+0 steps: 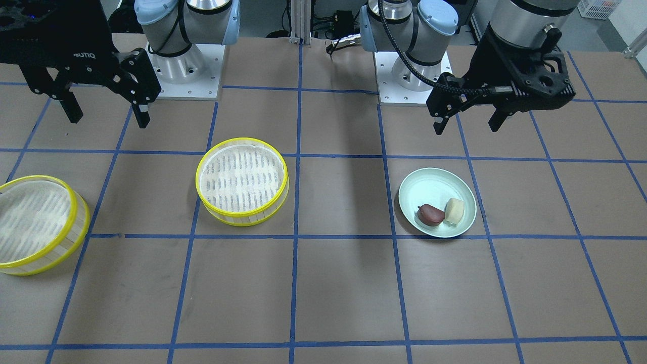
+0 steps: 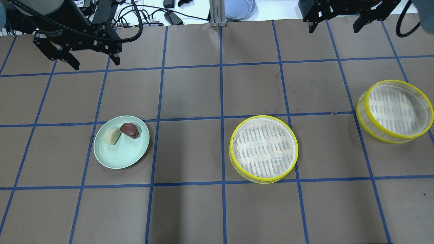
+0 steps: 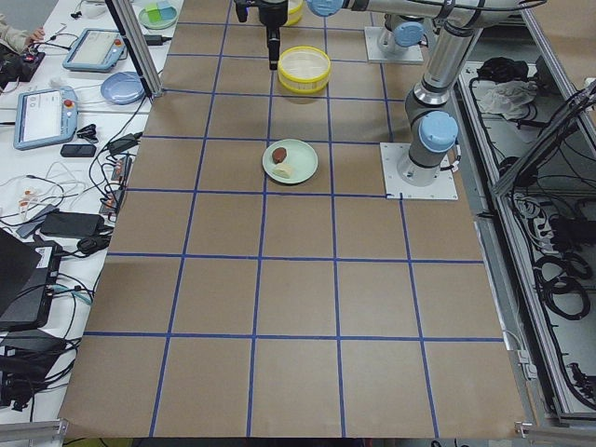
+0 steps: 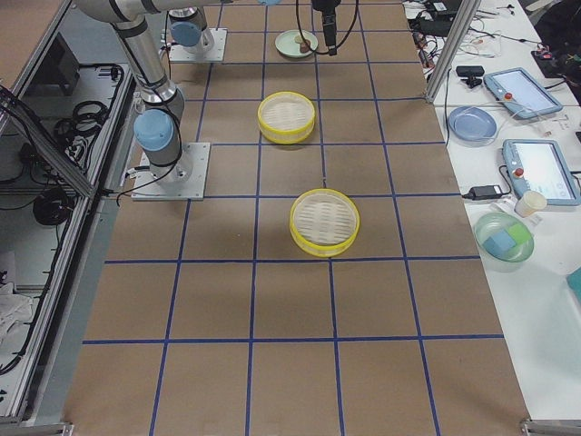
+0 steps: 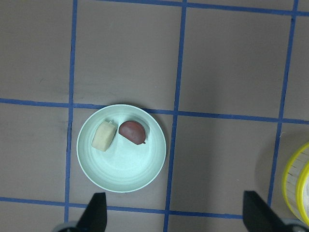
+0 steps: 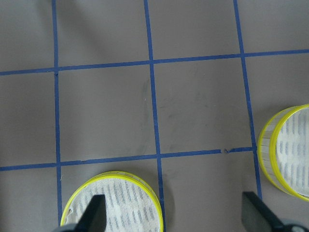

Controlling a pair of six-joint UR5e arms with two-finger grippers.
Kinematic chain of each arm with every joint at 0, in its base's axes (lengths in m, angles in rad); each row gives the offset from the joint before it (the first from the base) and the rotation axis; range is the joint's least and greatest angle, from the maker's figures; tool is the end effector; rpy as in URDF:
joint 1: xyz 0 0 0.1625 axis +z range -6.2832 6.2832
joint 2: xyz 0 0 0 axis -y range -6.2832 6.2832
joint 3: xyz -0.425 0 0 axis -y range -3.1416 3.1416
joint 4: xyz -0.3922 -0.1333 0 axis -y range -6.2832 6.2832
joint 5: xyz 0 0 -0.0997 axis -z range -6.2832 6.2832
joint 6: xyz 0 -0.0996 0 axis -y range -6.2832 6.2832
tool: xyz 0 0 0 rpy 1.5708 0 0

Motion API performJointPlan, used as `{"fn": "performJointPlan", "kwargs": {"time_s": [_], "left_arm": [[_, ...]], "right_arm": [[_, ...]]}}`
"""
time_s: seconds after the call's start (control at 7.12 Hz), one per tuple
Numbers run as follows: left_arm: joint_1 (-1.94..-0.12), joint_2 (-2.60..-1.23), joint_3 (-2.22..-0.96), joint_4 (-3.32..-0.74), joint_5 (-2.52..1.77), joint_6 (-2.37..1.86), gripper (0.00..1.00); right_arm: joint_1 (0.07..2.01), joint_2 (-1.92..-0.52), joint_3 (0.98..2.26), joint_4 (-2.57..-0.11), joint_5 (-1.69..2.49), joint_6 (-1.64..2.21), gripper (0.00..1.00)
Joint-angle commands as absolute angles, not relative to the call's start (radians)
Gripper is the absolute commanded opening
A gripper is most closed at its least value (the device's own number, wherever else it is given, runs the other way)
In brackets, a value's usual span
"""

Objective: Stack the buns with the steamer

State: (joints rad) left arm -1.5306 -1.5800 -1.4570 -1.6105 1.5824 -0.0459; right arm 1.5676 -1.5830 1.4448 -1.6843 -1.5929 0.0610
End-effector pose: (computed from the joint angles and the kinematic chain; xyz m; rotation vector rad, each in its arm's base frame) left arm -0.1119 -0.5048 0.5355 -0.1352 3.1256 -0.1016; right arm 0.1295 -0.5050 0.5699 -0.1039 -3.1004 0.3933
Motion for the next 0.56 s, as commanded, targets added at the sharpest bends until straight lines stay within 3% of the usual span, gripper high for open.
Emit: {"fn": "performJointPlan", "kwargs": {"time_s": [0.0, 0.28, 0.42], "left_arm": [[-1.532, -1.594, -1.471, -1.532, 1.577, -0.038, 1.00], [-1.507, -1.635, -1.523, -1.429, 1.586, 0.076, 1.00], [-1.406, -1.669, -1.604, -1.325, 1.607, 0.177, 1.00]], "right_arm": [[1.568, -1.585, 1.443, -1.674, -1.574, 0.061, 1.00], [1.569, -1.585, 1.443, -1.671, -1.574, 0.061, 1.00], [1.569, -1.585, 1.443, -1.671, -1.574, 0.061, 1.00]]}}
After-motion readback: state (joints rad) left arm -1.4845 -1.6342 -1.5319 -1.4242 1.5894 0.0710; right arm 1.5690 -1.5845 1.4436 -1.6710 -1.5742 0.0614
